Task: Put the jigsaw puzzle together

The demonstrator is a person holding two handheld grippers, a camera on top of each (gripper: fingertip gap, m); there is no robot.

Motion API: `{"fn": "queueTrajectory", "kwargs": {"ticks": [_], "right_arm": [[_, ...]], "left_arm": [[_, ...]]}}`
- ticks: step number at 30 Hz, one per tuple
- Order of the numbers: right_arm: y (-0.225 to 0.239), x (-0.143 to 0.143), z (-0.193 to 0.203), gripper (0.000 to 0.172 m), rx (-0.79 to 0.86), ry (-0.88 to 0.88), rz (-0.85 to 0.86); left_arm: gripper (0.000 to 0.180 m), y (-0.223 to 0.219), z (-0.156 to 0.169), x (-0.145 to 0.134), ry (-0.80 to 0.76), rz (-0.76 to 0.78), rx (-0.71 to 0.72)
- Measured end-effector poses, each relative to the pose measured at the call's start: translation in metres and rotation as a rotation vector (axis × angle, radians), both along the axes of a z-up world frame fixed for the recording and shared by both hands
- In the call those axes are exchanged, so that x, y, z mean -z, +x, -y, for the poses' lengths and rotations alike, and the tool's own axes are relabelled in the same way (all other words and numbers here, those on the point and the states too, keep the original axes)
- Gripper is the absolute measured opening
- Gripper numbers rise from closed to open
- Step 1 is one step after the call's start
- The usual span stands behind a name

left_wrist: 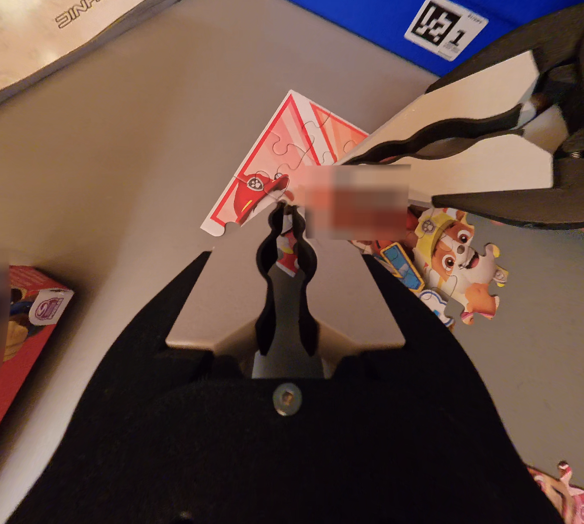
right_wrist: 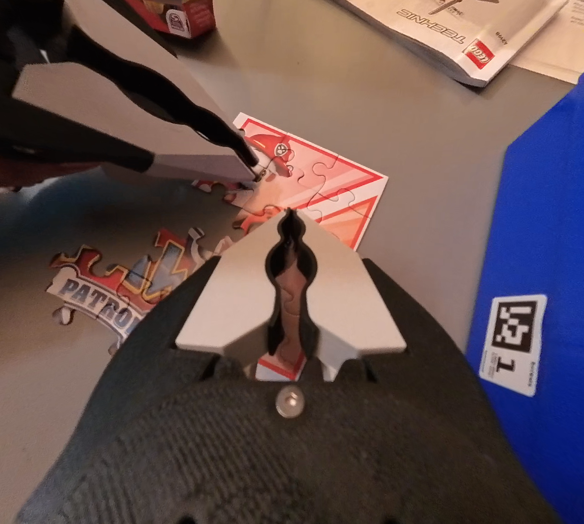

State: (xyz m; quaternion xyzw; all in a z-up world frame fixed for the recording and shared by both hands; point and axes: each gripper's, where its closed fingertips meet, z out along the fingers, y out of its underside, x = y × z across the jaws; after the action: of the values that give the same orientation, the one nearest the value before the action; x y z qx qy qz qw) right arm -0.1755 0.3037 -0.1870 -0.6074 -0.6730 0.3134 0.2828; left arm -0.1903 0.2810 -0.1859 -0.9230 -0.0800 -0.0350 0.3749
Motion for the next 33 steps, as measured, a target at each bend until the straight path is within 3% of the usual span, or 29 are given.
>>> {"fn": "queueTrajectory", "kwargs": {"ticks": [29, 33], "right_arm": [[-0.028, 0.003, 0.003, 0.0, -0.055, 0.023, 0.022], [-0.001, 0.002, -0.025, 0.0, 0.071, 0.212, 0.045]], "left_arm": [[0.0, 0.006, -0.003, 0.007, 0.003, 0.051, -0.008], [0.0, 0.005, 0.002, 0.007, -0.012, 0.053, -0.026]]}}
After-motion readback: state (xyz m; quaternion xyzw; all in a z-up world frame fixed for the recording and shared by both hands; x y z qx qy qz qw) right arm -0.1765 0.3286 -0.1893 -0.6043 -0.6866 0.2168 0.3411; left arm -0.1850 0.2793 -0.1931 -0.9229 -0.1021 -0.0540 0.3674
